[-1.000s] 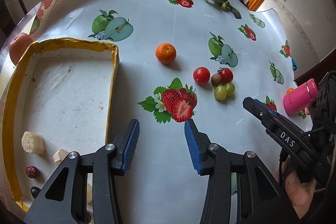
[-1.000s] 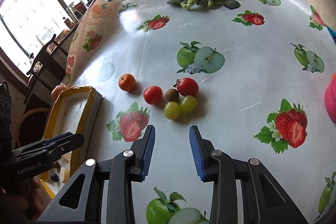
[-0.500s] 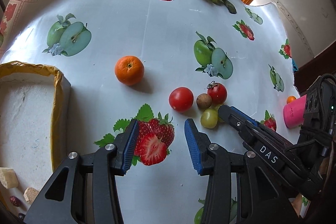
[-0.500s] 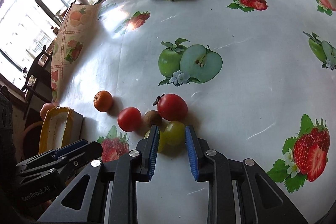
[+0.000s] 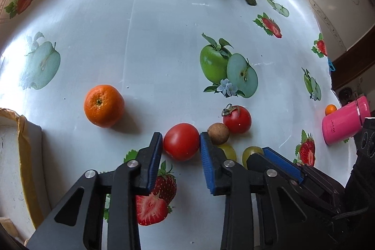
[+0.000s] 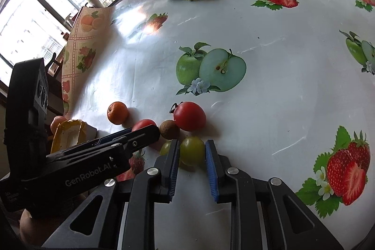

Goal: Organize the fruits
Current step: 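Grasp the red tomato with the left tool while the right tool grasps the green grape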

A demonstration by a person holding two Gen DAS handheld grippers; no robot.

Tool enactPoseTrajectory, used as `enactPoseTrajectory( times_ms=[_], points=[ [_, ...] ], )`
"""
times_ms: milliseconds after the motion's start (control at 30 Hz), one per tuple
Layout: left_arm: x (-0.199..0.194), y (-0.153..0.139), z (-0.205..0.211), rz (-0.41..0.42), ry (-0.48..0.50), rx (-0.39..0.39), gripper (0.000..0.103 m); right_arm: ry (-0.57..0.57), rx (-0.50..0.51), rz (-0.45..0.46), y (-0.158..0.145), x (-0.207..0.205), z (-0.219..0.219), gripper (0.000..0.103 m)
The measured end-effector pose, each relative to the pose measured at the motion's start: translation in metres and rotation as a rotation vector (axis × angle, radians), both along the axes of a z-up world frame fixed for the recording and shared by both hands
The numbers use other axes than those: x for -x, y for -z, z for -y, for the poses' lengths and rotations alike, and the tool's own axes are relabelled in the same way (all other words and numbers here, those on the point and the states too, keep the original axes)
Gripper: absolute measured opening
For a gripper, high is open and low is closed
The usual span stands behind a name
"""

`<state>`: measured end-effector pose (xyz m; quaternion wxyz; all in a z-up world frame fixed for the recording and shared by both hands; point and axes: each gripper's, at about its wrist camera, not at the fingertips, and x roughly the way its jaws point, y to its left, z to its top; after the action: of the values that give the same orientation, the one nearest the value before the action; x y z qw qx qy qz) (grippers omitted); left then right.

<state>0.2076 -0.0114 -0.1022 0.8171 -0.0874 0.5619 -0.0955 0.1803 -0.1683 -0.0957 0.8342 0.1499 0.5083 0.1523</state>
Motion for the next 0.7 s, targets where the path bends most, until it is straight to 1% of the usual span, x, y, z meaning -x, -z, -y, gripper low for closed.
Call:
enactPoseTrajectory(
  times_ms=[133, 300, 467, 700],
  points=[
    [0.008, -0.002, 0.003, 0.005, 0.02, -0.036, 0.028, 0.018, -0.018, 0.01, -0.006, 0.012, 0.009, 0.022],
    [0.028, -0.008, -0.008, -0.002, -0.005, -0.023, 0.028, 0.021, -0.013, 0.033, -0.019, 0.024, 0.012, 0.022],
    [0.053, -0.024, -0.02, 0.02, -0.036, -0.027, 0.028, 0.007, -0.001, 0.052, -0.032, 0.036, 0.008, 0.022],
    [0.089, -0.049, -0.04, 0.063, -0.082, -0.032, 0.028, -0.032, 0.001, 0.077, -0.05, 0.06, -0.009, 0.023]
  ],
)
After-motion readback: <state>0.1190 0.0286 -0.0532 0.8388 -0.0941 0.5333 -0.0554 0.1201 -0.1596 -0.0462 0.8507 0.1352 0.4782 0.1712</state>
